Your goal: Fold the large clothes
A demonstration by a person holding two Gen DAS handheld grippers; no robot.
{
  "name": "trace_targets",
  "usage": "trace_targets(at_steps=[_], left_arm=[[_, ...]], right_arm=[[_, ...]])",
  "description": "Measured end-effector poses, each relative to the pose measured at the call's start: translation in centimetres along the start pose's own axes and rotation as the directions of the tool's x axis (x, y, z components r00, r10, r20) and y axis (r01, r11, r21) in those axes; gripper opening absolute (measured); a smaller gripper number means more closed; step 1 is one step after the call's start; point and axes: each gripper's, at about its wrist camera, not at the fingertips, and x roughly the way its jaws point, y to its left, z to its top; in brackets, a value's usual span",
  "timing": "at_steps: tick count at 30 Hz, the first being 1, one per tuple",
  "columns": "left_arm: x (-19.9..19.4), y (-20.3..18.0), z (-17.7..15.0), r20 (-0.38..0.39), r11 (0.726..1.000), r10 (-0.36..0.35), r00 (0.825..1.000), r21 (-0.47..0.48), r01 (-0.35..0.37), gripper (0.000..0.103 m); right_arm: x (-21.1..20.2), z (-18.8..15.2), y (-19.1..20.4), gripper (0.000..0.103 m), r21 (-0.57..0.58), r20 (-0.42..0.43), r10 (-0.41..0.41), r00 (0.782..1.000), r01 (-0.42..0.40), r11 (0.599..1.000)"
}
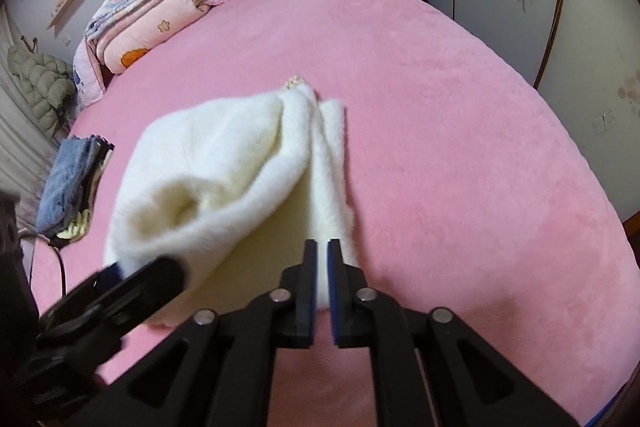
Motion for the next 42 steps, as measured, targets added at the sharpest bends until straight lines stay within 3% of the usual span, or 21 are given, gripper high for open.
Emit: trace_targets(at_steps=[3,7,8,9,12,17,20,22,26,28,29,30,34,36,39,42], left_arm=[[-3.6,1.2,0.5,0.055,0.999,0.02,0.998,-0.032,-0.019,0.074],[-6.3,3.8,1.6,0.108,0.986,0.162,0.981,-0.052,-0.157,0.08],[-6.4,4.6,1.9,0.115,0.979,0.202,0.973,-0.058,-0.196,0.08],[-6.5,5.2,2.0,0.114,0.972,0.232,0.966,-0.063,-0.226,0.08],[-5.5,7.9,2.5,0.084,0.942,0.329,0.94,-0.091,-0.322,0.081],[-3.5,11.4,2.4,0.021,0.913,0.39,0.921,-0.141,-0.383,0.081],[-2.6,12.6,1.7,-0.013,0.905,0.403,0.915,-0.143,-0.4,0.081],[-2.0,12.9,1.6,-0.012,0.902,0.409,0.912,-0.146,-0.407,0.089],[-1.2,13.0,1.5,-0.016,0.902,0.409,0.913,-0.146,-0.406,0.091],[-0.9,12.8,1.7,-0.017,0.901,0.415,0.91,-0.133,-0.413,0.091],[-0.8,12.6,1.8,-0.017,0.901,0.418,0.908,-0.122,-0.417,0.091],[-0.8,12.2,1.8,-0.016,0.9,0.422,0.907,-0.113,-0.421,0.091],[-0.8,11.2,1.9,-0.003,0.901,0.427,0.904,-0.082,-0.426,0.091],[-1.1,10.6,2.1,0.015,0.912,0.405,0.914,-0.084,-0.402,0.091],[-1.0,9.7,2.2,0.032,0.927,0.369,0.929,-0.08,-0.365,0.091],[0.6,9.1,2.0,0.014,0.92,0.389,0.921,-0.05,-0.388,0.091]], right_arm=[[-1.2,0.8,0.7,0.049,0.015,0.015,0.007,1.0,-0.007,1.0],[-2.2,2.0,2.0,0.052,0.035,0.03,0.106,0.994,-0.107,0.994],[-2.1,2.3,2.3,0.058,0.033,0.024,0.123,0.992,-0.124,0.992],[-1.9,2.5,2.7,0.065,0.031,0.016,0.134,0.991,-0.134,0.99],[-0.8,3.0,4.0,0.067,0.02,-0.001,0.139,0.99,-0.139,0.99],[2.0,3.1,5.0,0.074,0.016,-0.11,0.132,0.985,-0.131,0.991],[4.0,2.9,4.9,0.074,0.016,-0.178,0.098,0.979,-0.097,0.995],[5.0,2.7,4.6,0.074,0.034,-0.212,0.124,0.969,-0.119,0.992],[7.1,2.7,3.8,0.073,0.084,-0.27,0.181,0.946,-0.164,0.983],[8.0,2.8,3.5,0.058,0.122,-0.284,0.222,0.933,-0.194,0.973],[8.3,2.8,3.8,0.042,0.109,-0.291,0.22,0.931,-0.196,0.974],[8.2,2.9,4.1,0.034,0.081,-0.291,0.217,0.932,-0.202,0.976],[5.7,3.2,6.4,0.023,-0.101,-0.194,0.181,0.964,-0.203,0.974],[3.6,3.9,6.3,0.022,-0.134,-0.12,0.21,0.97,-0.226,0.965],[1.8,4.5,4.9,0.022,-0.123,-0.034,0.209,0.977,-0.212,0.969],[3.8,3.5,2.1,0.023,-0.036,-0.069,0.2,0.977,-0.203,0.978]])
